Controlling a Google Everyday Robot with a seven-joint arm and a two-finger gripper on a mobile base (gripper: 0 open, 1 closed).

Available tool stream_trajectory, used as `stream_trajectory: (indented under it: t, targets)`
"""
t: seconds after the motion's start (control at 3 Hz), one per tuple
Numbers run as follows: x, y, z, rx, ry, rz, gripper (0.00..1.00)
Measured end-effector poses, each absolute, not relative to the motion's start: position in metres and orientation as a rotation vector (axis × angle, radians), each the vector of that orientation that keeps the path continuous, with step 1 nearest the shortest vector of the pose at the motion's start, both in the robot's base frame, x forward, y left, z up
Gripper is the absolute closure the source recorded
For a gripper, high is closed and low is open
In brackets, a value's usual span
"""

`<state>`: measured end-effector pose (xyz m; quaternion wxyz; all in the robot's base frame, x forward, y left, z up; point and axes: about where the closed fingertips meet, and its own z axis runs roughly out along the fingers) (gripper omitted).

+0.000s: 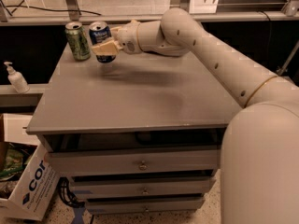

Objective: Move pepsi can near green can

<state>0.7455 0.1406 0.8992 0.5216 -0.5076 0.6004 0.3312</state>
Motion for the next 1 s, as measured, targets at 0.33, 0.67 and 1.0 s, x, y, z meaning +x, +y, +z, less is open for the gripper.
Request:
stream_trajectory:
  t: [0.33,0.67,1.0]
  targets:
    - [0.774,0.146,0.898,-1.209,1.463,0.767,1.00]
    - [0.789,0.160,0.890,-1.200,1.476,0.774,1.00]
    - [0.792,0.175,0.881,-1.197,1.481,0.798,1.00]
